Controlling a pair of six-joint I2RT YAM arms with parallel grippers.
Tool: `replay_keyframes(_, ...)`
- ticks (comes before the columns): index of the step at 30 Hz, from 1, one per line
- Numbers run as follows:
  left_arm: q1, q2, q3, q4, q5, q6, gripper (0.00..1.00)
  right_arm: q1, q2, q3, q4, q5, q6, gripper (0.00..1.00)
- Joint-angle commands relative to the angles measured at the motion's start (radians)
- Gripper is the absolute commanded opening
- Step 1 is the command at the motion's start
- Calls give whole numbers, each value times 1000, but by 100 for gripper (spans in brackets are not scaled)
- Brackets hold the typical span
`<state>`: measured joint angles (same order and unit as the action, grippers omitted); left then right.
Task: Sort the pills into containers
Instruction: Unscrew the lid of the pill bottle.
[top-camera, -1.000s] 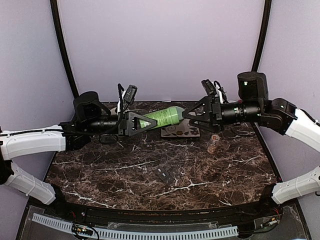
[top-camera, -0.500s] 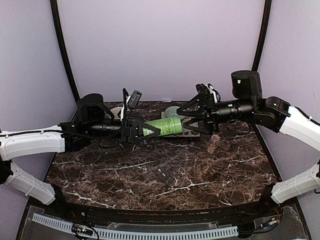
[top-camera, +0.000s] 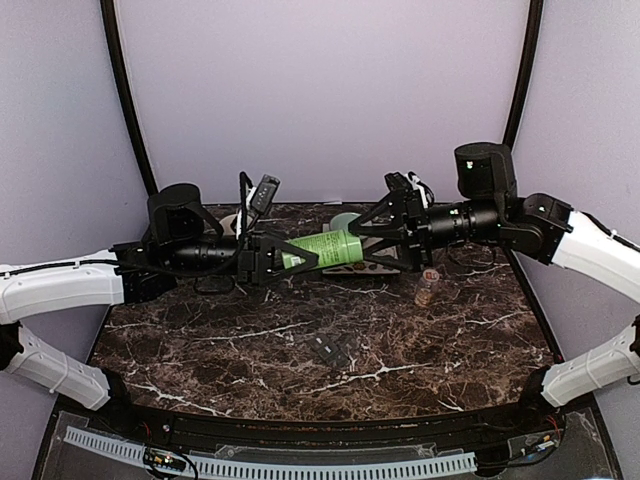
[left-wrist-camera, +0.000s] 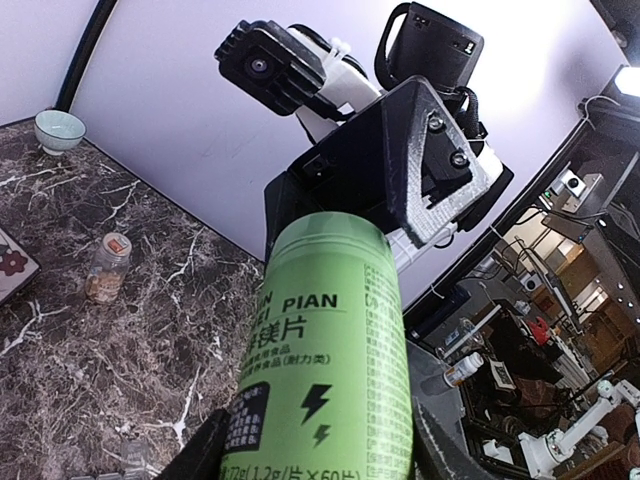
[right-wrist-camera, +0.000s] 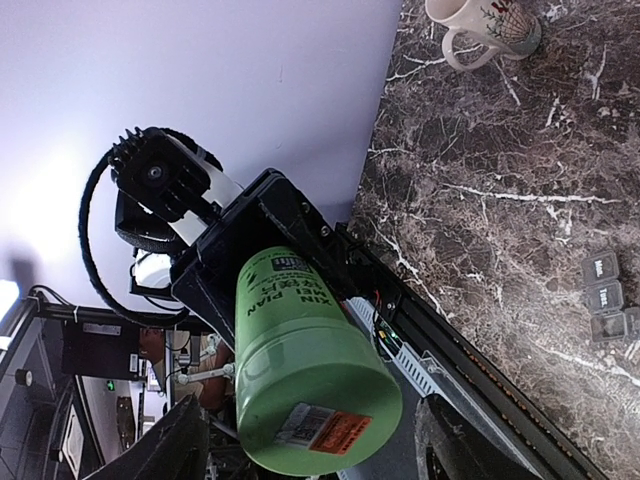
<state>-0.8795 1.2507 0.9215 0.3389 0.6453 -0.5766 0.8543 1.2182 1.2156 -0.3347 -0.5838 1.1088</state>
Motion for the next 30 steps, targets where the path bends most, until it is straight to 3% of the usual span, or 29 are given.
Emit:
replay_keyframes(1, -6, -18, 45, 8, 7, 21, 0, -8, 16, 18, 54, -30, 6, 70)
replay_keyframes(4, -6, -12, 48, 12, 8, 23, 0, -8, 23, 20, 47, -38, 1, 67)
replay_keyframes(8, -6, -1, 56, 13, 14, 24, 0, -8, 24, 14, 61, -48, 0, 55)
replay_keyframes(13, -6, 14, 53, 34, 20, 11, 0, -9, 30, 29, 67, -82, -27, 24)
replay_keyframes(16, -3, 31, 47, 69, 37, -27, 0, -10, 31, 33, 66, -114, -86, 12)
replay_keyframes(24, 24, 115, 18, 312, 180, -307, 0, -10, -17, 42, -53, -105, -502, 9)
replay_keyframes(30, 25, 180, 19, 495, 262, -502, 0, -8, -93, -4, -102, -7, -736, 9)
